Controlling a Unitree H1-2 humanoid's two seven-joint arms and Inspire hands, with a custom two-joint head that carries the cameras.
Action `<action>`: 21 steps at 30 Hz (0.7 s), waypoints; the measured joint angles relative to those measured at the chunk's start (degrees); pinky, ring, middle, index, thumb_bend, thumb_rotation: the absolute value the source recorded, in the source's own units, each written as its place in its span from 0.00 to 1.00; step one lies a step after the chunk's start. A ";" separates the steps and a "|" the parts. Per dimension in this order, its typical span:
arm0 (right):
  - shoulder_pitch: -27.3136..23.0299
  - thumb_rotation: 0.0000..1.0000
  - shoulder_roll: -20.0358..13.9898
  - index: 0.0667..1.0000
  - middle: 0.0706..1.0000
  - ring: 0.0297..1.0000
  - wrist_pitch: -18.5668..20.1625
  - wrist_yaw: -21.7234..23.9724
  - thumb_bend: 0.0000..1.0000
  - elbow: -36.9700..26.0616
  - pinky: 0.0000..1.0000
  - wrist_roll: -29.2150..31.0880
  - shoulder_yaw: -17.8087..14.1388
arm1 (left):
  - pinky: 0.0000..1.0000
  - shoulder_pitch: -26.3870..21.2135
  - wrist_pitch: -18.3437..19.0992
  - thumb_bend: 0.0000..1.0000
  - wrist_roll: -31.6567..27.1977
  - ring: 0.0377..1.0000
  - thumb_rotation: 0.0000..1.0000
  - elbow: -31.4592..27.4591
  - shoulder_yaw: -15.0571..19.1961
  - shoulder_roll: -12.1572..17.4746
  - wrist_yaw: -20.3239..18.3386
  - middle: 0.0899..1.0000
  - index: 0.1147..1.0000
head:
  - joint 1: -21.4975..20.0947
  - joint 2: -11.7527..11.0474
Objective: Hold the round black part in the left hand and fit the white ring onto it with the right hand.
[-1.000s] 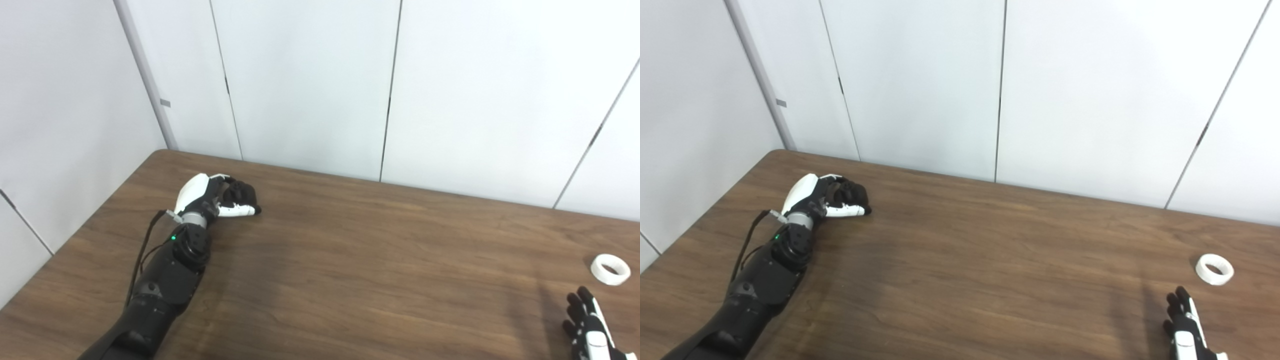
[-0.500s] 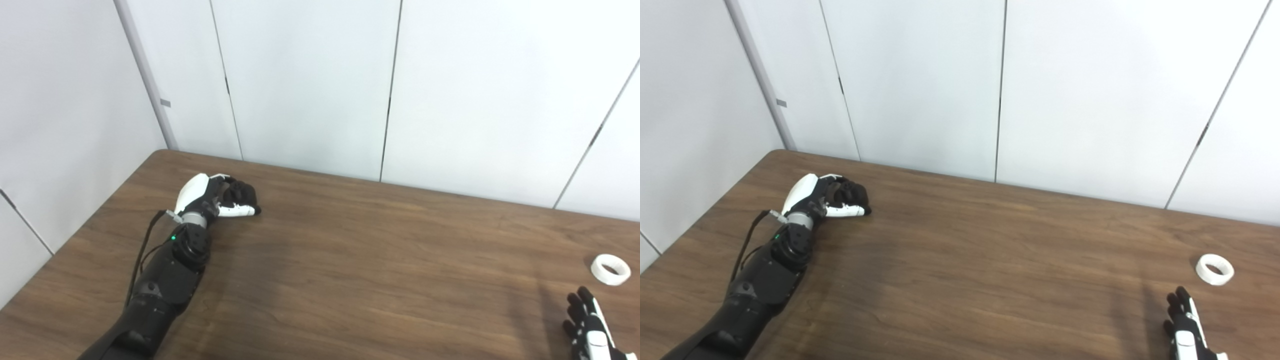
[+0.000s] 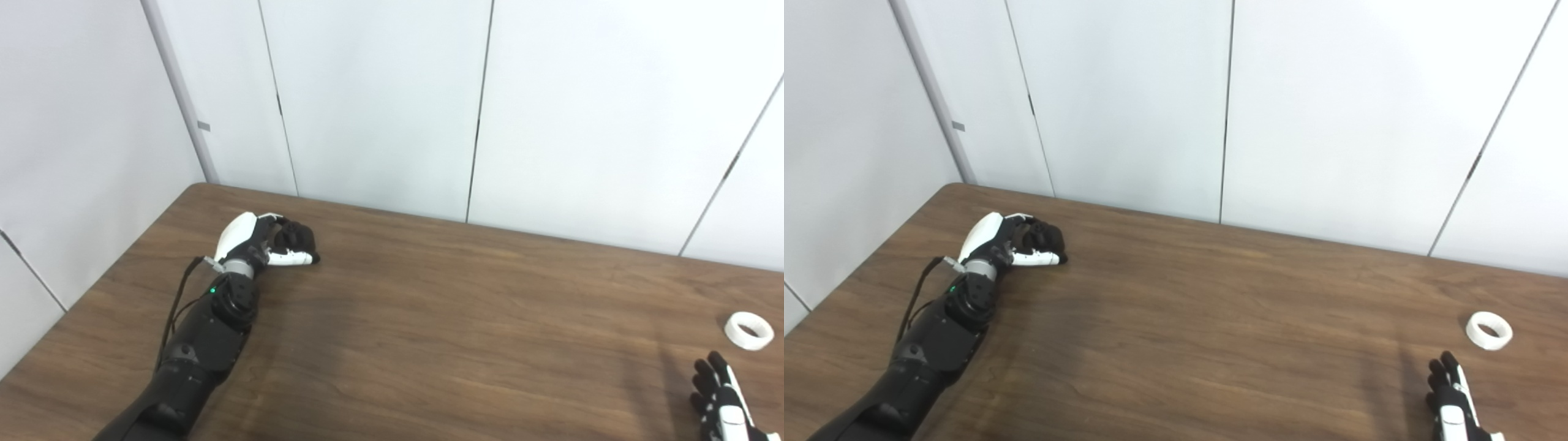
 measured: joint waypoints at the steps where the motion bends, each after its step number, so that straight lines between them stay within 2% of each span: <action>1: 0.00 1.00 0.00 1.00 0.97 0.99 0.02 0.00 0.26 0.00 1.00 0.00 0.00 | 1.00 -0.09 -0.01 0.96 0.02 0.99 0.31 0.19 -0.12 0.03 0.03 0.90 0.75 | -0.09 0.09; 10: -0.02 1.00 0.00 1.00 0.98 0.99 -0.14 -0.02 0.26 0.05 1.00 -0.08 0.02 | 1.00 -0.50 -0.09 0.93 0.04 0.99 0.28 1.00 -0.84 0.48 0.04 0.90 0.74 | -0.09 0.09; 21: -0.01 1.00 0.00 1.00 0.97 0.99 -0.17 -0.02 0.27 0.08 1.00 -0.03 0.01 | 1.00 -0.69 -0.21 0.86 -0.93 0.95 0.19 1.27 -0.06 0.45 0.53 0.84 0.59 | -0.09 0.09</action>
